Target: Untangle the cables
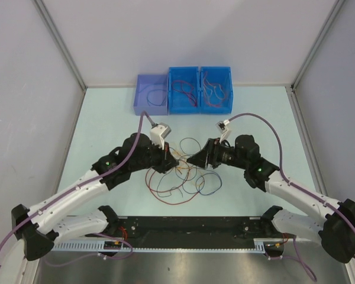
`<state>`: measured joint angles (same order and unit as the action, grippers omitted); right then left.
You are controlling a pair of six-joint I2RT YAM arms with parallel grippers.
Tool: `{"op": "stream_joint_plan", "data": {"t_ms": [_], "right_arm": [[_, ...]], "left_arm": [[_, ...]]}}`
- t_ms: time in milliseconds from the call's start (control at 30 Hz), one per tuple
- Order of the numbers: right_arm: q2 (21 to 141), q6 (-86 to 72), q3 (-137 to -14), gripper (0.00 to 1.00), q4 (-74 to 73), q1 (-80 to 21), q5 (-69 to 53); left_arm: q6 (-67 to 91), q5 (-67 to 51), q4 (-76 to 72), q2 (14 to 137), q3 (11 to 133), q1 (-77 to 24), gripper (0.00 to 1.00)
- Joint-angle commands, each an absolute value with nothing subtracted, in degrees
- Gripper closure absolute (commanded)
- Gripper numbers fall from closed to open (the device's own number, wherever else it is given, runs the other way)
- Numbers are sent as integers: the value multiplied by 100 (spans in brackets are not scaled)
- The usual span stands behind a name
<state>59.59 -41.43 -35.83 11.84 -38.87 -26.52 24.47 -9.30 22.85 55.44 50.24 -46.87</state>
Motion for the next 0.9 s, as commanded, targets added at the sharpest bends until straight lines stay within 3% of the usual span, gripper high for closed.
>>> {"op": "stream_joint_plan", "data": {"t_ms": [0,100,367,500,533,567,600,633,667,733,867], "right_arm": [[5985,-4069,-3849,29,1283,-3990,-2654],[6012,-4061,-3911,41,1266,-4034,-2646],[6003,-3920,-3973,98,1002,-4096,-2619],[5941,-3858,-3973,100,792,-4096,-2514],[5915,-3841,-3973,100,774,-4096,-2505],[5898,-3832,-3973,100,756,-4096,-2496],[5880,-3823,-3973,100,756,-4096,-2496],[5862,-3832,-3973,100,765,-4087,-2487],[5819,-3832,-3973,100,773,-4096,-2505],[5757,-3823,-3999,100,739,-4043,-2522],[5599,-3823,-4025,100,615,-3938,-2619]], "left_arm": [[2285,-782,2285,5748,5317,-4922,100],[2259,-695,2259,5897,5370,-5071,100],[2390,-238,2338,6047,5458,-5221,100],[2408,-246,2285,6038,5423,-5221,100],[2400,-263,2285,6047,5423,-5221,95],[2391,-255,2303,6038,5423,-5229,70],[2382,-229,2346,6029,5440,-5221,51],[2356,-72,2408,6003,5467,-5221,21],[2364,8,2478,5968,5467,-5221,12],[2417,709,2750,5810,5441,-5221,1],[2356,941,2831,5511,5230,-5221,4]]}}
